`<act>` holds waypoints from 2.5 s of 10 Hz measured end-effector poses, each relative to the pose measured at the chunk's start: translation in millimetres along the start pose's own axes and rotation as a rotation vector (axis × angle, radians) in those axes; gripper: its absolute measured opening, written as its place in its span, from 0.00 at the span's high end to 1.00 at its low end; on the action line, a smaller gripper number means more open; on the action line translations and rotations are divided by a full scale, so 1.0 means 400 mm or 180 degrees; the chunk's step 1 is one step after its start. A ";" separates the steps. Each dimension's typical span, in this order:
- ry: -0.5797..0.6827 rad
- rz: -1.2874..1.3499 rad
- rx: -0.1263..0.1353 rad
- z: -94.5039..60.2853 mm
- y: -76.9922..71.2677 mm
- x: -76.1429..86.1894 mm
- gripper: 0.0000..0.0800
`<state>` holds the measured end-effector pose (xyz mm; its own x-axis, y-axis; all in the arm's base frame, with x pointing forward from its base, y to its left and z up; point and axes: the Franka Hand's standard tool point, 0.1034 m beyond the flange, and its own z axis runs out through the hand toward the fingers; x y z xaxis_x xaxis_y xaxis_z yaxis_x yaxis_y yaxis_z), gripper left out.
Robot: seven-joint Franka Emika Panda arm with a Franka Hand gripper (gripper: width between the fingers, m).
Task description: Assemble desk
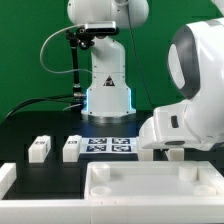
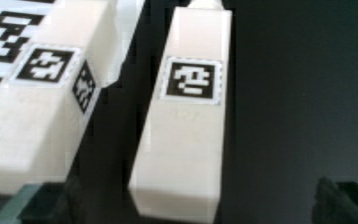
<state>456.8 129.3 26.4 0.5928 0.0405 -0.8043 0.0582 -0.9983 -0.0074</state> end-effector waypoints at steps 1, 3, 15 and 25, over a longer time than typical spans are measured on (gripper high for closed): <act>0.0005 -0.0001 -0.0008 0.019 -0.001 -0.004 0.19; -0.0067 -0.0010 -0.0022 0.055 0.000 -0.011 0.19; -0.0137 -0.0057 -0.0030 0.083 0.003 -0.017 0.64; 0.0980 0.0045 0.0430 -0.174 0.053 -0.099 0.64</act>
Offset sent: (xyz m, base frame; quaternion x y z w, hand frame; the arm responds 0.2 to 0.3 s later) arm -0.0317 -0.0100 -0.0118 -0.0264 -0.0259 -0.0105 0.9993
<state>490.6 109.6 99.4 0.8088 0.0170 -0.5878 -0.0466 -0.9946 -0.0928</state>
